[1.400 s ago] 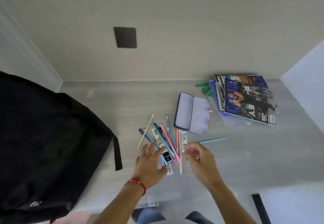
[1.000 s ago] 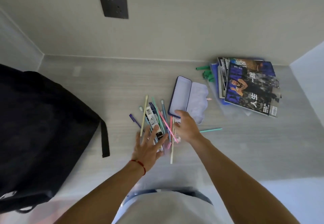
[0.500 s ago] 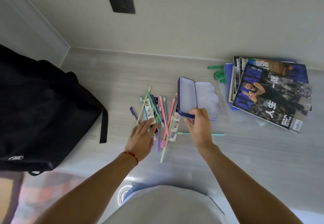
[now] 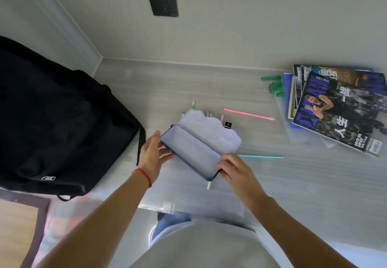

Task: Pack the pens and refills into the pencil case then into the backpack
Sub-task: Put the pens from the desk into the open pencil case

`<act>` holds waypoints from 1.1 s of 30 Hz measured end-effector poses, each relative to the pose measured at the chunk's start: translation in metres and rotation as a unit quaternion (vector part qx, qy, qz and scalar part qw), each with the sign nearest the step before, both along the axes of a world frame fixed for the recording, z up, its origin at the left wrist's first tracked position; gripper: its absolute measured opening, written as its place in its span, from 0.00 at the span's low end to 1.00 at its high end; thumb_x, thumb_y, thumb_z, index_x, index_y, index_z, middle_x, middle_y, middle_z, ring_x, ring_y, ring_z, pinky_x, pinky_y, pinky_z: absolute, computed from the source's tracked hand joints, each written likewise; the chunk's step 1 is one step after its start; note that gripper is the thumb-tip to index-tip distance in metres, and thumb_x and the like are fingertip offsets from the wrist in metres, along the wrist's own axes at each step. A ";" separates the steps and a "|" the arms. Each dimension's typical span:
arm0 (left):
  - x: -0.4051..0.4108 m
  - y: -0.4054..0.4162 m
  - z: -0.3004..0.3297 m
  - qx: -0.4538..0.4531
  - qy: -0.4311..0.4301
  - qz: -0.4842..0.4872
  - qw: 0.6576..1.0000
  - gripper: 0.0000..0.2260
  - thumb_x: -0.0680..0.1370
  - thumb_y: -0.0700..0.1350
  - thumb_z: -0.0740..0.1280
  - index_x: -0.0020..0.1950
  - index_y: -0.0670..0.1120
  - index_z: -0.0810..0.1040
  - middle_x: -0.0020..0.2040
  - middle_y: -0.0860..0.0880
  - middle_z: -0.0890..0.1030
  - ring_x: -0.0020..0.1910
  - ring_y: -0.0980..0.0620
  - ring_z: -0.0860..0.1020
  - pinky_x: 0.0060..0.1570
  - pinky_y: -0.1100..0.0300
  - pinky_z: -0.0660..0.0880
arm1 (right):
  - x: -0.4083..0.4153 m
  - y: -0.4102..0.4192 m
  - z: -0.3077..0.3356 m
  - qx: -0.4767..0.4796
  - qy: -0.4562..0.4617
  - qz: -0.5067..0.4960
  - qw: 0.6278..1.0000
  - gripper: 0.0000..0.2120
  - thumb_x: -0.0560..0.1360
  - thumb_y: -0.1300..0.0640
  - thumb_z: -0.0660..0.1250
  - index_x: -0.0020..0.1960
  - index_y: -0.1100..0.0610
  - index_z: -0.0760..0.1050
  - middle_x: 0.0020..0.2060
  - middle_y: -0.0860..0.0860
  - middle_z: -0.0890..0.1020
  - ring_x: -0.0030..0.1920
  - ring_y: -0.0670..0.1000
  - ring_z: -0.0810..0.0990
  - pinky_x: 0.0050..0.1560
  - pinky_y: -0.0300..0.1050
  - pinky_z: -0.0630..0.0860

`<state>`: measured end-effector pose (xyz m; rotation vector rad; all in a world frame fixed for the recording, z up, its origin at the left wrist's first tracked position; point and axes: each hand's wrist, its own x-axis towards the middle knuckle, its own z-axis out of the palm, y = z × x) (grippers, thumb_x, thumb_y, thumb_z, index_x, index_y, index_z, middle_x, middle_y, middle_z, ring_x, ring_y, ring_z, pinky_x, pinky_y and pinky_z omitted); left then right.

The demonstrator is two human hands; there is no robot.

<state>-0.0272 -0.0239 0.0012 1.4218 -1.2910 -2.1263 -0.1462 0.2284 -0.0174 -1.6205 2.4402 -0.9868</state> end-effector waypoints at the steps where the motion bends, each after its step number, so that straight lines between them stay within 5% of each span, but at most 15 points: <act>1: 0.009 -0.011 -0.004 -0.012 -0.008 -0.027 1.000 0.18 0.77 0.59 0.67 0.55 0.46 0.82 0.49 0.45 0.85 0.47 0.47 0.83 0.45 0.50 0.82 | 0.006 -0.005 -0.002 0.014 0.014 0.014 1.000 0.13 0.68 0.73 0.73 0.45 0.59 0.76 0.48 0.52 0.76 0.45 0.50 0.76 0.47 0.41 0.74; 4: 0.041 -0.035 -0.018 -0.075 -0.061 -0.113 0.989 0.15 0.79 0.57 0.66 0.48 0.48 0.84 0.46 0.49 0.82 0.47 0.50 0.78 0.49 0.49 0.80 | 0.018 -0.030 -0.004 0.056 0.052 0.038 0.996 0.15 0.67 0.74 0.69 0.45 0.57 0.74 0.50 0.51 0.75 0.45 0.51 0.74 0.46 0.39 0.72; 10: 0.108 -0.056 -0.057 -0.125 -0.121 -0.113 0.978 0.08 0.82 0.52 0.59 0.51 0.53 0.77 0.52 0.48 0.77 0.49 0.47 0.77 0.32 0.55 0.81 | 0.044 -0.076 -0.014 0.133 0.039 -0.004 0.990 0.20 0.66 0.75 0.68 0.52 0.56 0.75 0.56 0.52 0.74 0.48 0.52 0.79 0.44 0.42 0.79; 14: 0.121 -0.058 -0.068 -0.136 -0.156 -0.143 0.968 0.08 0.83 0.51 0.56 0.52 0.53 0.74 0.50 0.48 0.76 0.46 0.46 0.77 0.33 0.49 0.82 | 0.050 -0.090 -0.024 0.188 0.057 -0.028 0.980 0.23 0.67 0.73 0.69 0.58 0.55 0.75 0.60 0.53 0.74 0.59 0.55 0.76 0.63 0.52 0.75; 18: 0.124 -0.061 -0.065 -0.325 -0.248 -0.206 0.889 0.10 0.82 0.48 0.59 0.44 0.49 0.76 0.39 0.48 0.77 0.37 0.47 0.75 0.34 0.57 0.71 | 0.041 -0.103 -0.030 0.262 0.081 -0.076 0.959 0.23 0.71 0.63 0.69 0.64 0.50 0.73 0.70 0.53 0.70 0.72 0.58 0.68 0.72 0.63 0.63; 21: 0.126 -0.054 -0.057 -0.414 -0.264 -0.220 0.843 0.09 0.80 0.40 0.63 0.42 0.42 0.81 0.39 0.45 0.76 0.37 0.46 0.73 0.39 0.58 0.66 | 0.031 -0.103 -0.033 0.284 0.075 -0.074 0.953 0.22 0.73 0.59 0.67 0.66 0.49 0.72 0.73 0.52 0.69 0.74 0.58 0.67 0.70 0.61 0.64; 25: 0.117 -0.035 -0.046 -0.402 -0.278 -0.209 0.847 0.13 0.75 0.35 0.65 0.31 0.45 0.73 0.34 0.45 0.72 0.34 0.43 0.70 0.35 0.57 0.62 | 0.010 -0.092 -0.034 0.262 0.041 -0.042 0.963 0.20 0.74 0.60 0.66 0.65 0.50 0.75 0.71 0.50 0.73 0.70 0.54 0.73 0.65 0.56 0.72; 29: 0.107 -0.014 -0.045 -0.380 -0.285 -0.212 0.854 0.09 0.72 0.34 0.64 0.45 0.45 0.81 0.41 0.46 0.79 0.40 0.44 0.75 0.40 0.56 0.70 | -0.013 -0.080 -0.032 0.249 0.040 -0.016 0.967 0.19 0.72 0.61 0.67 0.62 0.50 0.77 0.64 0.50 0.76 0.64 0.54 0.77 0.59 0.53 0.76; 33: 0.099 -0.006 -0.041 -0.332 -0.292 -0.211 0.872 0.12 0.72 0.36 0.62 0.47 0.49 0.80 0.43 0.48 0.81 0.43 0.45 0.77 0.42 0.56 0.75 | -0.028 -0.078 -0.028 0.247 0.035 -0.012 0.968 0.18 0.72 0.63 0.67 0.61 0.50 0.78 0.59 0.48 0.79 0.60 0.53 0.79 0.58 0.53 0.75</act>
